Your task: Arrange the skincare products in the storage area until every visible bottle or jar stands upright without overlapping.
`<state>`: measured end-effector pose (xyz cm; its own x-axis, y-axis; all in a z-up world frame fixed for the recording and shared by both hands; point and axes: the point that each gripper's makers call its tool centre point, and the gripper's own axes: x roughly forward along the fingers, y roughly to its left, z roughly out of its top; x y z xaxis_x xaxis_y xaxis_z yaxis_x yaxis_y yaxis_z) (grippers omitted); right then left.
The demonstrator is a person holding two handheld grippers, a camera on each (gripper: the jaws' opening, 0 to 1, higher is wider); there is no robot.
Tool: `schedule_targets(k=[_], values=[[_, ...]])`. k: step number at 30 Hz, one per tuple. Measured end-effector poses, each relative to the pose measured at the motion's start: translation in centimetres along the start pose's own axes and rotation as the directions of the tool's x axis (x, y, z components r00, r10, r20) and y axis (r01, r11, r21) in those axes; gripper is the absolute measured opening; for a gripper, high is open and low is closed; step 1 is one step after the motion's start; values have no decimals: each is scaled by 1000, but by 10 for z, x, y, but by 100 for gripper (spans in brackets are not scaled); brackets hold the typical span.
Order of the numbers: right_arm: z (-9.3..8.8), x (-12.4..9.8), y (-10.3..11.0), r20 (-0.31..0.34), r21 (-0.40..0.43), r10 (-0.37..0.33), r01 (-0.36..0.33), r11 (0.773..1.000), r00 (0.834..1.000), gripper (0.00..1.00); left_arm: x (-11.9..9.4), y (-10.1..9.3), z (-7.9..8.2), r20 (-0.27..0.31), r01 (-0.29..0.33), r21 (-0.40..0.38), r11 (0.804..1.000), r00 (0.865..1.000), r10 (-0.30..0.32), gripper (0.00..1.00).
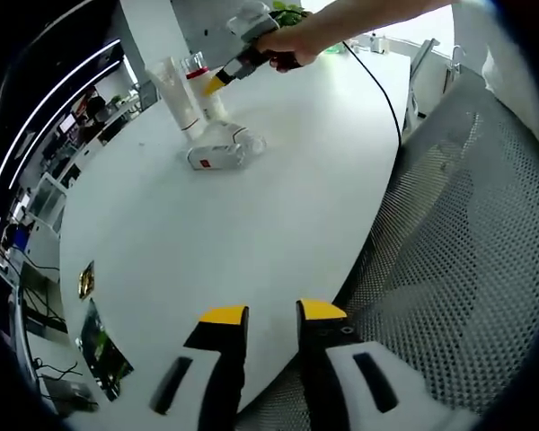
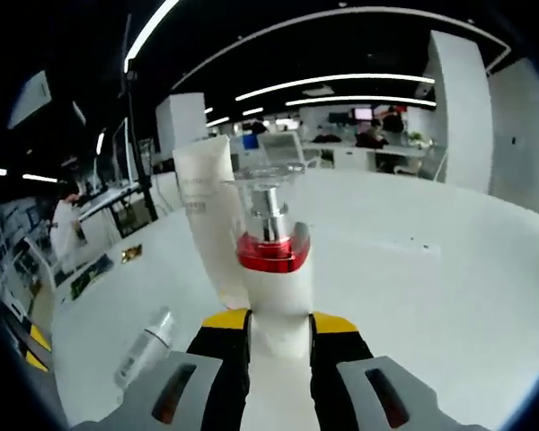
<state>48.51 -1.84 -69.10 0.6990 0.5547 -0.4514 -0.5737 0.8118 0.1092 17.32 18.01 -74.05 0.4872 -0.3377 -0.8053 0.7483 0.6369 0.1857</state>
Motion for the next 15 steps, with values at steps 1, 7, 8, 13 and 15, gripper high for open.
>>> schedule_targets(k=[1, 7, 8, 13, 15], values=[[-1, 0, 1, -6, 0, -2, 2, 1000, 1000, 13, 0, 0, 0, 2, 0, 0, 1000, 1000, 0, 17], [-6, 1, 7, -23, 38, 9, -8, 999, 1000, 3, 0, 0, 0, 0, -1, 0, 1000, 1000, 1, 17], [-6, 2, 7, -26, 32, 5, -4, 999, 1000, 3, 0, 0, 0, 1, -1, 0, 1000, 1000, 1, 17], [-1, 4, 3, -24, 14, -14, 14, 1000, 1000, 19, 0, 0, 0, 0, 1, -1, 1000, 1000, -1, 16], [5, 5, 5, -18, -32, 2, -3, 999, 1000, 32, 0, 0, 0, -2, 1, 0, 1000, 1000, -1, 16]])
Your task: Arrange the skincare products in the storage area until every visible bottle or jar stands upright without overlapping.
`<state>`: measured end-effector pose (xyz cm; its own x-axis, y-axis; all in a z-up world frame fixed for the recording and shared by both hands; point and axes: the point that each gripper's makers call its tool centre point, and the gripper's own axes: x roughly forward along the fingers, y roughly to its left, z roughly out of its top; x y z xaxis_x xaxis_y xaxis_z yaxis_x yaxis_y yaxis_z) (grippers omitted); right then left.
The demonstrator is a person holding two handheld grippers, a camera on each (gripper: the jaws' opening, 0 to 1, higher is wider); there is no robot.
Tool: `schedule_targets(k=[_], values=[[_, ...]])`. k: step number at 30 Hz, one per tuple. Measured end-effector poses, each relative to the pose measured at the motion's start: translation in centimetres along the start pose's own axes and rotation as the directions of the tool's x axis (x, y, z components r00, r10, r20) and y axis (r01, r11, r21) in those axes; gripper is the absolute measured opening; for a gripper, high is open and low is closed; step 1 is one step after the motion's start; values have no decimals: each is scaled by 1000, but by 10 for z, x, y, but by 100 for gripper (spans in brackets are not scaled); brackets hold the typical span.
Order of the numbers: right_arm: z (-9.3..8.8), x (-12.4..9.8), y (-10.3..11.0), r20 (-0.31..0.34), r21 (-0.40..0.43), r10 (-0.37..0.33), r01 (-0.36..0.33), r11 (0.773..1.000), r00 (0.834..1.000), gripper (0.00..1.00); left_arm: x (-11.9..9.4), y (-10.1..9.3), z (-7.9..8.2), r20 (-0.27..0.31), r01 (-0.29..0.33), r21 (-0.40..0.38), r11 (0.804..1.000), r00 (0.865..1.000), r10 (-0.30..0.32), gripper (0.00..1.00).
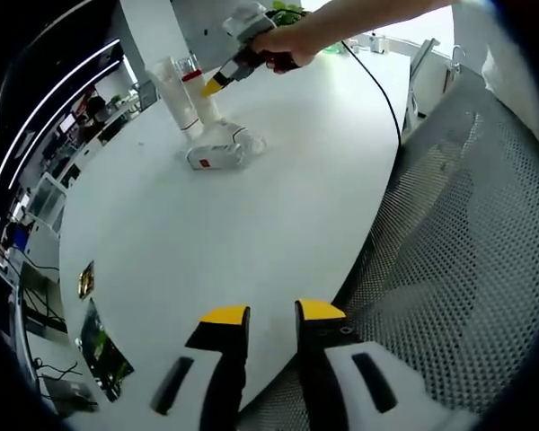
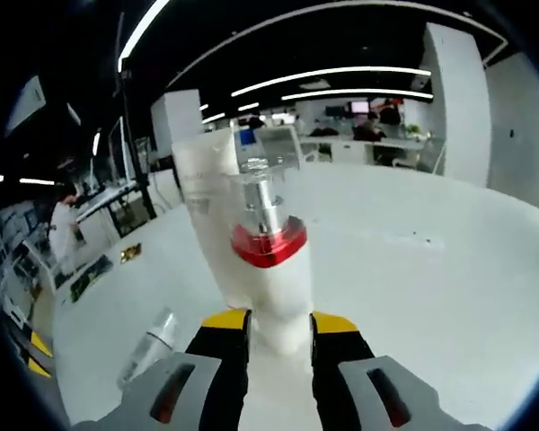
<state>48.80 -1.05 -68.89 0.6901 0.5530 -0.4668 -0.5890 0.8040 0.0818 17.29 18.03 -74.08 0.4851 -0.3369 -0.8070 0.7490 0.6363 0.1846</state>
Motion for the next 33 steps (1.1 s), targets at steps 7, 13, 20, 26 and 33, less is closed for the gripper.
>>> schedule_targets(k=[7, 13, 20, 26, 33], values=[[39, -3, 9, 95, -199, 134, -113, 973, 986, 37, 1, -2, -2, -8, 8, 1, 1000, 1000, -8, 16], [47, -2, 11, 57, -250, 302, -279, 927, 952, 37, 1, -2, -2, -9, 8, 3, 1000, 1000, -8, 15], [18, 5, 10, -158, -360, 396, -427, 830, 904, 34, 0, -3, 0, 1, 15, 3, 1000, 1000, -15, 15], [22, 12, 12, -170, -345, 483, -511, 787, 859, 28, 1, -4, -1, -5, 21, -1, 1000, 1000, -21, 15], [21, 10, 14, -220, -383, 542, -583, 716, 811, 22, 1, -4, -2, -9, 21, -6, 1000, 1000, -22, 15]])
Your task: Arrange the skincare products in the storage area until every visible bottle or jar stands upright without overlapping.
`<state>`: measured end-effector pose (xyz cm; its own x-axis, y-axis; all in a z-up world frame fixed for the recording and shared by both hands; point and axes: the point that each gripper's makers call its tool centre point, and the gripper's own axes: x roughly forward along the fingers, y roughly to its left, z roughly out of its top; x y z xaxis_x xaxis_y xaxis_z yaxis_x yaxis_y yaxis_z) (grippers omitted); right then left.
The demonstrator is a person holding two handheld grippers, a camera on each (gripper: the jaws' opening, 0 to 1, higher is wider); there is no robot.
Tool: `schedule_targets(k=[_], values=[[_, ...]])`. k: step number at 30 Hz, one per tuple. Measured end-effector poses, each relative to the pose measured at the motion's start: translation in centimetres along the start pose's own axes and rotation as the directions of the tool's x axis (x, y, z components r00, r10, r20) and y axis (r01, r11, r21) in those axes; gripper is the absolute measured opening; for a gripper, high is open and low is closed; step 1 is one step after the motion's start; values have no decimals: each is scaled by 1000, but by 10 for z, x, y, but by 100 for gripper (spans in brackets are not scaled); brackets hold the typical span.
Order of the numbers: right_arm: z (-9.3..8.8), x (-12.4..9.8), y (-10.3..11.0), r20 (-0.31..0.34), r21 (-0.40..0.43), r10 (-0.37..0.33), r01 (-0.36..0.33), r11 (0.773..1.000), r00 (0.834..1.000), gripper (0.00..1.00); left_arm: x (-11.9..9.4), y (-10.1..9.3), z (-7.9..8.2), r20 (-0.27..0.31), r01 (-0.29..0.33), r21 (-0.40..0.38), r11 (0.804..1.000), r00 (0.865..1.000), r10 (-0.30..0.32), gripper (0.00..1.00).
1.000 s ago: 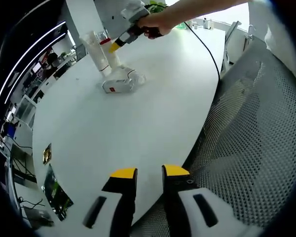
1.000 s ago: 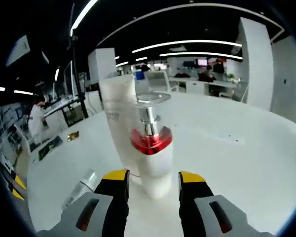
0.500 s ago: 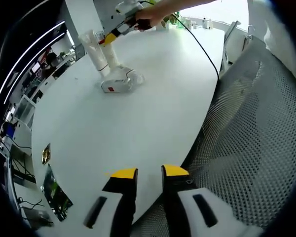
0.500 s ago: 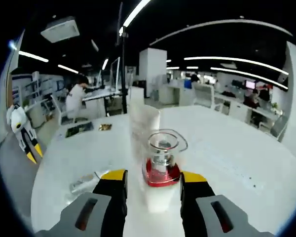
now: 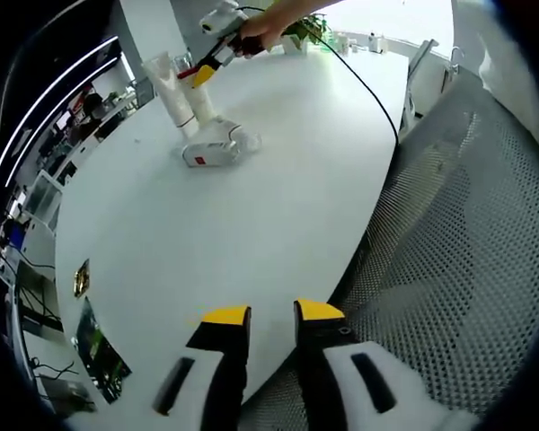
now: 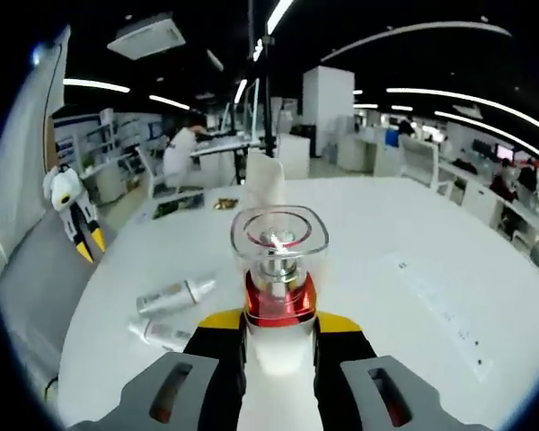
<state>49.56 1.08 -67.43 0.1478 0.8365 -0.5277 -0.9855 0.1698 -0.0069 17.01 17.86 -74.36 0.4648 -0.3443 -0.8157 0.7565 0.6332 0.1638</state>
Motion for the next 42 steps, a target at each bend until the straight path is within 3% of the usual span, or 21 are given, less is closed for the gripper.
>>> schedule_targets(k=[6, 10, 14, 16, 20, 23, 25, 26, 27, 29, 30, 31, 32, 33, 34, 35, 36, 37, 39, 40, 42], values=[[0, 1, 0, -24, -31, 72, -72, 997, 997, 22, 0, 0, 0, -4, 4, -1, 1000, 1000, -4, 15], [-5, 1, -2, -40, 22, 83, -82, 996, 996, 23, 0, -1, 1, 5, 5, -2, 1000, 1000, -5, 15], [-26, 0, -5, -123, 58, 20, -13, 998, 992, 36, 0, 0, 1, 5, 3, 0, 1000, 1000, -3, 15], [-47, -2, -4, -186, 85, -34, 50, 995, 982, 39, 0, 0, 1, 5, 1, 1, 1000, 1000, -1, 16], [-69, -5, 24, -156, 223, -105, 138, 965, 982, 43, -1, 1, 3, 12, -7, 3, 1000, 1000, 7, 16], [-71, -14, 49, -107, 324, -196, 220, 920, 975, 44, -2, 2, 4, 15, -16, 8, 1000, 1000, 16, 16], [-72, -19, 60, -91, 391, -262, 277, 878, 961, 39, -2, 3, 5, 23, -18, 9, 1000, 1000, 18, 16], [-74, -18, 79, -86, 494, -250, 259, 830, 964, 38, -2, 3, 5, 23, -18, 9, 1000, 1000, 18, 16], [-71, -16, 95, -70, 518, -242, 243, 820, 968, 37, -2, 3, 5, 23, -17, 10, 1000, 1000, 17, 16], [-73, -18, 107, -104, 511, -280, 293, 809, 954, 38, -3, 2, 6, 27, -16, 14, 1000, 1000, 16, 15], [-67, -15, 119, -94, 511, -269, 278, 813, 959, 38, -3, 1, 7, 31, -15, 17, 1000, 999, 14, 15], [-63, -14, 124, -92, 534, -281, 285, 796, 955, 38, -3, 0, 7, 31, -12, 19, 1000, 999, 11, 15], [-59, -13, 126, -110, 610, -332, 327, 722, 937, 37, -3, -1, 7, 30, -8, 21, 1000, 1000, 8, 15], [-57, -12, 126, -112, 644, -350, 336, 687, 930, 34, -3, -1, 7, 33, -7, 24, 1000, 999, 6, 15], [-49, -5, 136, -96, 736, -356, 307, 603, 930, 30, -3, -2, 8, 38, -4, 25, 1000, 999, 3, 15], [-48, 1, 146, -113, 778, -323, 286, 559, 940, 28, -3, -2, 8, 39, -3, 25, 1000, 999, 2, 15], [-51, 4, 152, -153, 777, -328, 319, 543, 932, 28, -3, -2, 8, 38, -3, 25, 1000, 999, 2, 15], [-54, 8, 154, -193, 752, -358, 372, 544, 914, 29, -3, -2, 8, 37, -2, 25, 1000, 999, 1, 14], [-56, 14, 159, -249, 716, -359, 421, 557, 899, 31, -4, -3, 9, 45, -6, 28, 1000, 999, 4, 13], [-53, 15, 158, -270, 713, -378, 447, 539, 886, 31, -4, -2, 10, 50, -10, 32, 999, 999, 8, 13], [-42, 19, 155, -261, 715, -382, 443, 540, 887, 33, -6, 0, 14, 72, -34, 53, 998, 997, 30, 15]])
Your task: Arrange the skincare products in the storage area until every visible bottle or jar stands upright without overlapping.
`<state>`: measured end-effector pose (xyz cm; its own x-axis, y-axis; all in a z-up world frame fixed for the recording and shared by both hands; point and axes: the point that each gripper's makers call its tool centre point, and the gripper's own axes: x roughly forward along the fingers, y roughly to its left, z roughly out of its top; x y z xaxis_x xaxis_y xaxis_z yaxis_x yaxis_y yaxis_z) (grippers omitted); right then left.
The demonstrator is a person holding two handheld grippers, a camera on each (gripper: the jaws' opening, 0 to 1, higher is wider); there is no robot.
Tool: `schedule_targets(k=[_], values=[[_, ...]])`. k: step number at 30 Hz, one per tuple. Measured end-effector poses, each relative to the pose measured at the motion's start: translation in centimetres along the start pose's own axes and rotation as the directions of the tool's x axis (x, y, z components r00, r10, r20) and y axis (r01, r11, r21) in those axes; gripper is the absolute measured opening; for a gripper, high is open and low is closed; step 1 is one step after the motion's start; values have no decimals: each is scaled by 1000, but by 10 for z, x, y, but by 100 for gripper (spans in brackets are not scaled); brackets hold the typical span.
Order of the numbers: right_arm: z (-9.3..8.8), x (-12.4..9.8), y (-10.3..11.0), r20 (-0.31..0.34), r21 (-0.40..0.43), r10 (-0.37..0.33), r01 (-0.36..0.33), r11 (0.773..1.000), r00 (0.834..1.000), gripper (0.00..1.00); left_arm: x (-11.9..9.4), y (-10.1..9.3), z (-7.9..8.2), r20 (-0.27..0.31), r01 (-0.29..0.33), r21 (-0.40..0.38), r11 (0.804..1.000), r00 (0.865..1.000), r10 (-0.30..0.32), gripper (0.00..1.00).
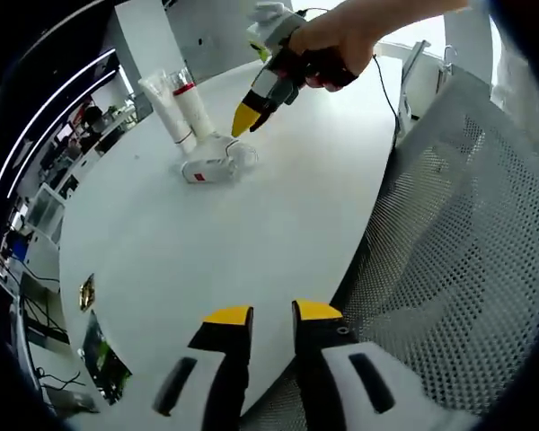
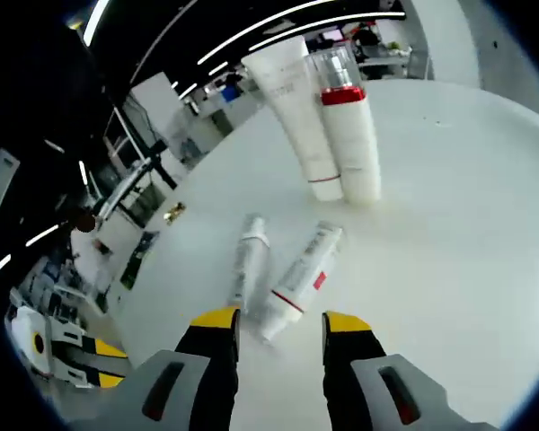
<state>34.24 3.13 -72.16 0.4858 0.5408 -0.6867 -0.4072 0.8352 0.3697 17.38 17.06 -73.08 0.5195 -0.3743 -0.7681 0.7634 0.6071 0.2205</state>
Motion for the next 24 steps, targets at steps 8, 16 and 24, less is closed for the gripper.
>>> schedule_targets(k=[8, 16, 24], values=[[14, 19, -22, -105, -41, -134, 131, 991, 985, 33, -4, 7, 5, 24, -49, 16, 999, 999, 48, 16], [1, 40, -31, -199, -106, -212, 194, 975, 957, 26, -6, 6, 9, 46, -53, 47, 997, 998, 51, 15], [5, 36, -30, -220, -73, -224, 213, 974, 950, 16, -7, 10, 10, 51, -78, 41, 996, 996, 76, 14]])
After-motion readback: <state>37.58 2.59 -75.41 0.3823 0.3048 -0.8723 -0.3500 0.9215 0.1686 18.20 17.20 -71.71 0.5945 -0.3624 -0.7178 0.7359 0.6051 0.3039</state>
